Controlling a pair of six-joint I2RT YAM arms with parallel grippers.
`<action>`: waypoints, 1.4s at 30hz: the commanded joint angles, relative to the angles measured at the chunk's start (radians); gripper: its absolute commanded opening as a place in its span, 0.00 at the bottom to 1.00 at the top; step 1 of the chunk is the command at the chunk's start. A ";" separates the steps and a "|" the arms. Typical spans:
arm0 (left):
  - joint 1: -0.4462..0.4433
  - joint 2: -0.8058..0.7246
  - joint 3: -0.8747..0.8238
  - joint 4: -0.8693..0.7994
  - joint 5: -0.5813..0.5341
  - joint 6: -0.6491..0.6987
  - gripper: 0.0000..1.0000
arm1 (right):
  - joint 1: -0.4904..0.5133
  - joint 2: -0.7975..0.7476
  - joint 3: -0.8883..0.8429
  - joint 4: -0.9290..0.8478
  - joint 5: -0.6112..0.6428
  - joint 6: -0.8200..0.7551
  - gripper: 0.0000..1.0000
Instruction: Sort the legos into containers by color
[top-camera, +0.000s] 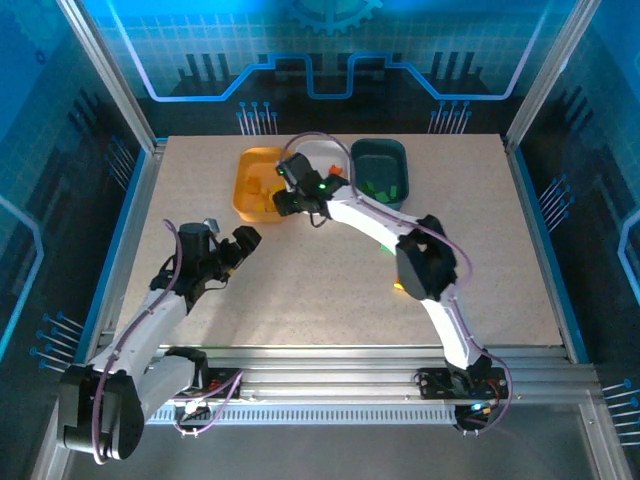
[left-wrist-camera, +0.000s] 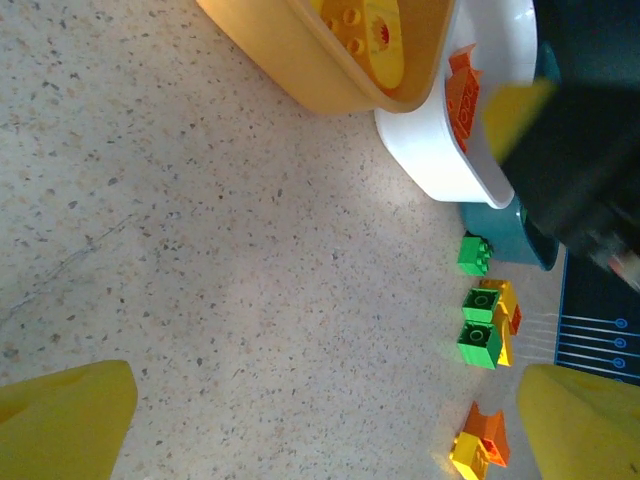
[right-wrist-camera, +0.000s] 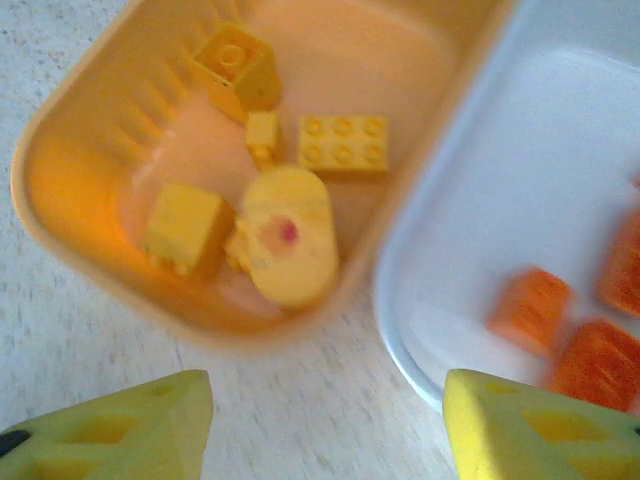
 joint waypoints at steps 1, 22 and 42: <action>-0.013 0.044 -0.003 0.095 0.042 0.008 0.99 | -0.045 -0.237 -0.219 0.110 0.105 0.065 0.66; -0.388 0.533 0.307 0.120 -0.068 0.072 0.99 | -0.370 -0.588 -0.935 0.054 -0.078 0.364 0.67; -0.339 0.446 0.223 0.111 -0.093 0.064 0.99 | -0.333 -0.376 -0.839 0.118 -0.039 0.508 0.66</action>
